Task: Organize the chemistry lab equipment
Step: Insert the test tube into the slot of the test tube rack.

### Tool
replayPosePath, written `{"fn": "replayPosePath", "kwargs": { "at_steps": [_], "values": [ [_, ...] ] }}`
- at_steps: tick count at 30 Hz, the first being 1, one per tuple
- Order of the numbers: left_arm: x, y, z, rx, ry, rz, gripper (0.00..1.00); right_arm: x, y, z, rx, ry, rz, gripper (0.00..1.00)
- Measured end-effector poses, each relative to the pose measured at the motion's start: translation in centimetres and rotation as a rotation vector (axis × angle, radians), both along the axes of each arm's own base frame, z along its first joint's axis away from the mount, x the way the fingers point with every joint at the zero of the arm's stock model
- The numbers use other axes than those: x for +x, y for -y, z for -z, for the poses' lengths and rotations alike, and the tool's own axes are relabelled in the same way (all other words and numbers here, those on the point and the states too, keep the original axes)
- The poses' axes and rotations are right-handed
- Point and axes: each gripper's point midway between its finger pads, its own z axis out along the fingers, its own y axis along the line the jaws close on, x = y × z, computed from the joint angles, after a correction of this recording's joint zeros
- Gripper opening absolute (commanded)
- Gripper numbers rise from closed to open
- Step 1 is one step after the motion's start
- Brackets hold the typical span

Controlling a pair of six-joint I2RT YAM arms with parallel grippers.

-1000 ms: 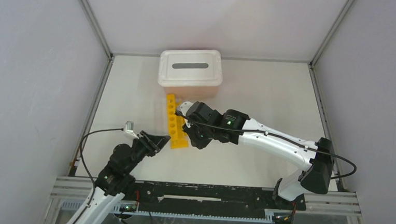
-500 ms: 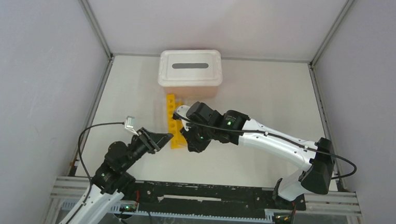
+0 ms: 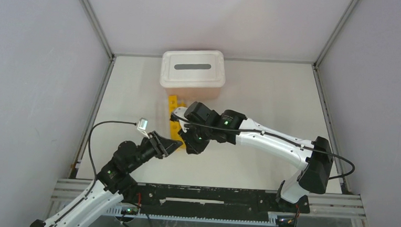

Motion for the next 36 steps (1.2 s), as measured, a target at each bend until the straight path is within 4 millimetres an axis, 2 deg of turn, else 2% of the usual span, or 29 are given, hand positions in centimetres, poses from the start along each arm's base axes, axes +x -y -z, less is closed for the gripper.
{"fn": "replayPosePath", "kwargs": {
  "at_steps": [11,23,36],
  "values": [
    [0.2,0.4,-0.9,-0.02,0.03,-0.004,0.45,1.3,-0.3,-1.3,0.035,0.002,0.025,0.12],
    [0.6,0.7,-0.9,-0.022,0.036,-0.009,0.45,2.2,-0.2,-1.0,0.032,-0.013,0.043,0.11],
    [1.2,0.5,-1.4,-0.033,0.054,-0.039,0.45,3.0,-0.5,-1.6,0.044,-0.023,0.057,0.11]
  ]
}}
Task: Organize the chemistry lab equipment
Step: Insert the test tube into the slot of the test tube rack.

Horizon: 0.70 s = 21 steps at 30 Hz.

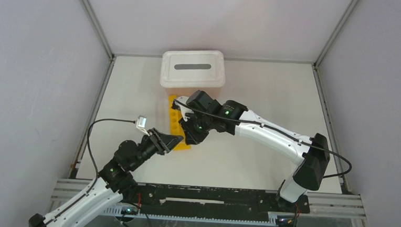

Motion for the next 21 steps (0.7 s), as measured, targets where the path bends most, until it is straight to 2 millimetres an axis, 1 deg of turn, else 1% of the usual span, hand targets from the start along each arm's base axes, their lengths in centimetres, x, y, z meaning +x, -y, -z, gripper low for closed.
{"fn": "replayPosePath", "kwargs": {
  "at_steps": [6,9,12,16,21],
  "values": [
    [0.2,0.0,-0.2,-0.01,0.009,-0.012,0.45,0.3,-0.1,-0.3,0.004,-0.004,0.008,0.11],
    [0.1,0.1,0.2,-0.013,0.003,-0.006,0.45,0.5,-0.1,-0.4,0.007,-0.005,0.012,0.11],
    [-0.1,0.3,0.6,-0.012,-0.004,0.005,0.45,0.9,-0.2,-0.4,0.011,-0.001,0.022,0.11],
    [-0.4,0.5,0.6,-0.018,-0.007,0.019,0.46,1.7,-0.3,-0.6,0.017,0.016,0.042,0.1],
    [-0.5,0.5,0.6,-0.018,-0.007,0.021,0.48,2.0,-0.5,-0.7,0.025,0.024,0.045,0.1]
  ]
}}
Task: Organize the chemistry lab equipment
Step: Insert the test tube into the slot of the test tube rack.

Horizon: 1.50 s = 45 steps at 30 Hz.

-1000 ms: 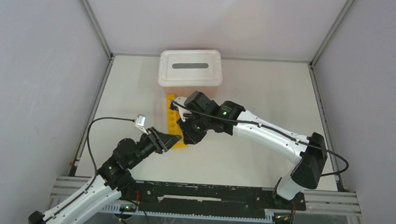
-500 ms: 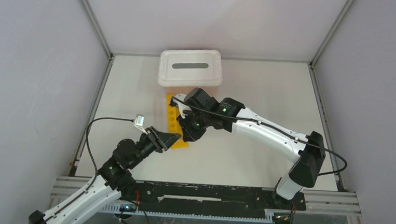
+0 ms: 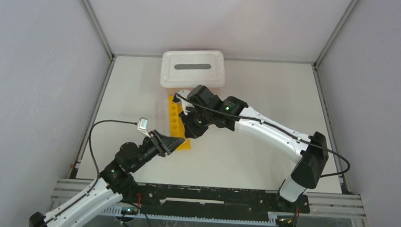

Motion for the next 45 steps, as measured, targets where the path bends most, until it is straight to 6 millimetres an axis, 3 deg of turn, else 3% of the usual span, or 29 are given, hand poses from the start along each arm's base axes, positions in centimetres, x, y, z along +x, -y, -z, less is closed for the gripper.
{"fn": "replayPosePath", "kwargs": {
  "at_steps": [8,17,24,33,45],
  "values": [
    [0.8,-2.0,-0.9,-0.029,0.024,-0.121,0.52,0.7,-0.2,-0.2,-0.01,0.039,0.023,0.09],
    [2.6,-5.6,3.3,0.086,-0.093,-0.341,0.52,2.6,-1.0,-0.3,-0.044,0.105,0.07,0.09],
    [3.3,-7.5,5.4,0.174,-0.138,-0.449,0.53,5.7,-2.0,2.1,-0.158,0.125,0.134,0.09],
    [3.6,-8.0,7.1,0.259,-0.165,-0.47,0.53,7.8,-1.3,3.3,-0.272,0.143,0.19,0.09],
    [4.0,-7.7,6.7,0.267,-0.142,-0.466,0.53,6.7,-0.2,4.2,-0.349,0.119,0.182,0.1]
  ]
}}
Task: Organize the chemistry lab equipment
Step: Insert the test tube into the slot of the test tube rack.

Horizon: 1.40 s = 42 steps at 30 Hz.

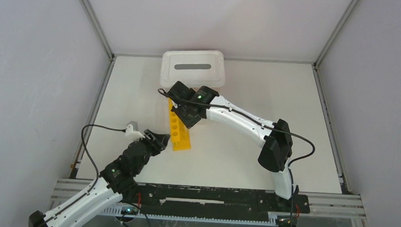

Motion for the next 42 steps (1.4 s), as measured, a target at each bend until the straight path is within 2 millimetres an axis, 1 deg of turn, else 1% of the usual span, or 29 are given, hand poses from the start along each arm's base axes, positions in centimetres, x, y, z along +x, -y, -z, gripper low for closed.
{"fn": "replayPosePath", "kwargs": {
  "at_steps": [10,21,33,42],
  "values": [
    [0.1,0.1,-0.1,-0.004,0.005,0.0,0.53,-0.8,-0.3,0.1,-0.005,-0.006,-0.019,0.11],
    [0.1,0.1,-0.2,-0.006,0.007,0.001,0.53,-0.8,-0.8,0.7,-0.008,-0.018,-0.025,0.11],
    [0.2,0.2,-0.3,-0.009,0.011,0.001,0.53,-0.8,-1.3,0.4,0.007,-0.021,-0.031,0.11],
    [0.2,0.2,-0.5,-0.013,0.015,0.001,0.53,-0.9,-1.5,1.2,-0.004,-0.037,-0.036,0.11]
  ]
}}
